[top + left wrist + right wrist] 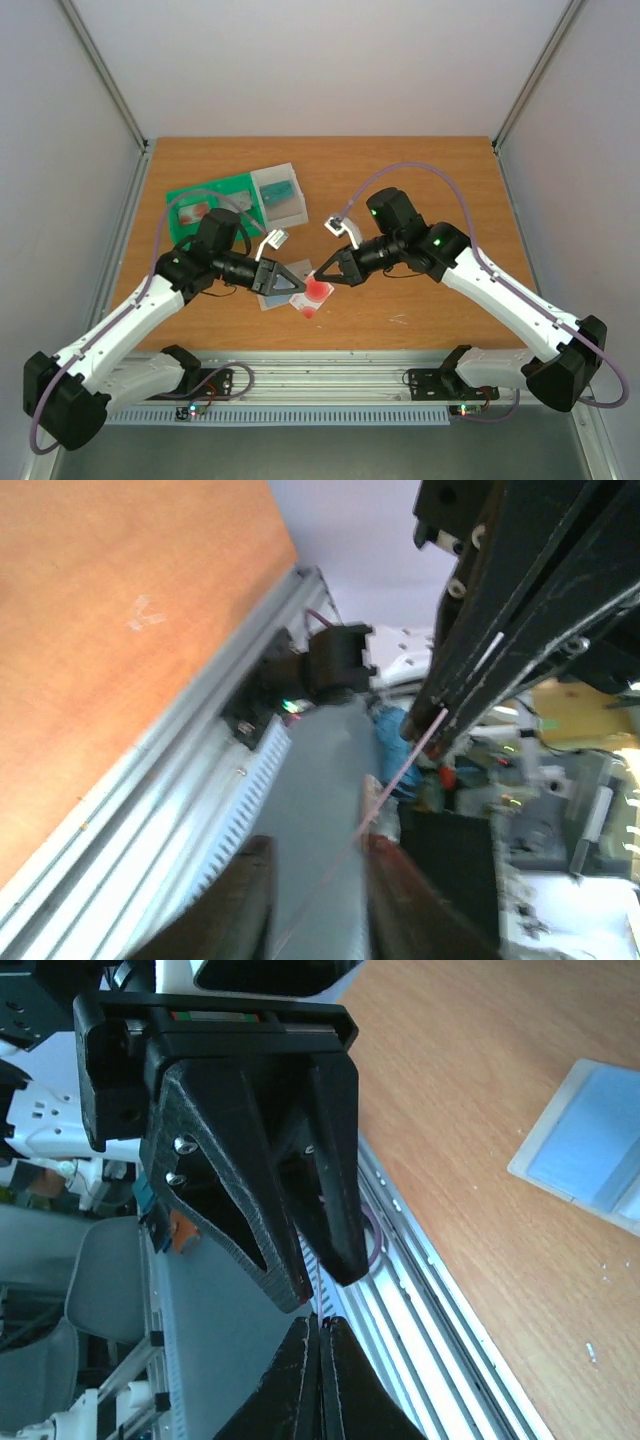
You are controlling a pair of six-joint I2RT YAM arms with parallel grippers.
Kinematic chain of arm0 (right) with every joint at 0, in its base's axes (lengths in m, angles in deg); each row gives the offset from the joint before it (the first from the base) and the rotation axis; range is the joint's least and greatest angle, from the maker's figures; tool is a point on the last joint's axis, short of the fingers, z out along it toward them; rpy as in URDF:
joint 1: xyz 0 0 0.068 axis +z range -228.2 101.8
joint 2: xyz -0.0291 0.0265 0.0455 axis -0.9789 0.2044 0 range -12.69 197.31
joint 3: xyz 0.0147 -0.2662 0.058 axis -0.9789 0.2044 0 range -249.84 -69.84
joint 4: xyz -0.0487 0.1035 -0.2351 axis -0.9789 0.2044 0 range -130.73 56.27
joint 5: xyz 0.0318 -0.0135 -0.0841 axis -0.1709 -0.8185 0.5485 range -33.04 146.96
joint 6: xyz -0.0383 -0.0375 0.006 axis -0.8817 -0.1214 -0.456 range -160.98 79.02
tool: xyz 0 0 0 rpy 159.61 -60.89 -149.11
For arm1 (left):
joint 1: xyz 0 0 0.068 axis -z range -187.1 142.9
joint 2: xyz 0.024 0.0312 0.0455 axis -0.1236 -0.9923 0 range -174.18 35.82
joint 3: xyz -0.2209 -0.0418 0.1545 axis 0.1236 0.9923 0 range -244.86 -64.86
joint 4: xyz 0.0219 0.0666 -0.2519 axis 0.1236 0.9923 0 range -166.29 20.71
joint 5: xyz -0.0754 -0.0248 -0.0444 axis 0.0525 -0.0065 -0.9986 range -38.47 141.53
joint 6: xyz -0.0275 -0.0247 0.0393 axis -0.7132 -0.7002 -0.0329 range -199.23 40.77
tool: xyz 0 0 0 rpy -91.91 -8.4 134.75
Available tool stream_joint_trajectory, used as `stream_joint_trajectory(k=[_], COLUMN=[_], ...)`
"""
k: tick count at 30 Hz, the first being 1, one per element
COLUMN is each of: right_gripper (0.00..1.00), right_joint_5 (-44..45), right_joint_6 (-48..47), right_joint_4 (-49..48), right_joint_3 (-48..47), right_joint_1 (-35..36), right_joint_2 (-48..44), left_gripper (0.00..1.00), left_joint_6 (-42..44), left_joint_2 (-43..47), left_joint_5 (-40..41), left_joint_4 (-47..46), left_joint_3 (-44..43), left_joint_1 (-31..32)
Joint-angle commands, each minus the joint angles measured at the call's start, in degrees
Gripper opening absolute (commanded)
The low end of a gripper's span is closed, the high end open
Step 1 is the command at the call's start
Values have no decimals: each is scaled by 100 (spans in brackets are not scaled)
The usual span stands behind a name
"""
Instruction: Take the credit cards out of the card holder
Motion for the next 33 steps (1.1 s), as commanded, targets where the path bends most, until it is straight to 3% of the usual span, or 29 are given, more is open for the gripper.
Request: stream_joint_trajectory(k=[1, 3, 7, 13, 23, 29, 33], right_gripper=[1, 1, 1, 1, 1, 1, 1], right_joint_5=[94, 239, 635, 1815, 2569, 2889, 3017], right_joint_6=[416, 615, 1277, 2150, 3522, 4490, 4771], right_joint_4=[-528, -687, -1299, -1827, -3422, -4665, -5106], right_joint_3=[119, 155, 349, 522, 1160, 1881, 2111], right_joint_1=[-29, -37, -33, -40, -38, -35, -35], right_joint_2=[-225, -290, -426, -725, -1266, -1583, -1648], left_gripper=[33, 47, 64, 78, 75, 68, 64], left_joint_6=[194, 188, -60, -927, -2786, -3546, -3779], left_joint_2=[283, 387, 736, 1335, 1775, 1647, 1417], left_joint_5=[1179, 1947, 2789, 3340, 3342, 3204, 3054], left_joint_4=[222, 517, 406, -250, -2344, -3660, -3972], left_joint_3=[-430, -586, -600, -290, 613, 905, 942], left_joint_1=[29, 29, 29, 23, 29, 29, 24])
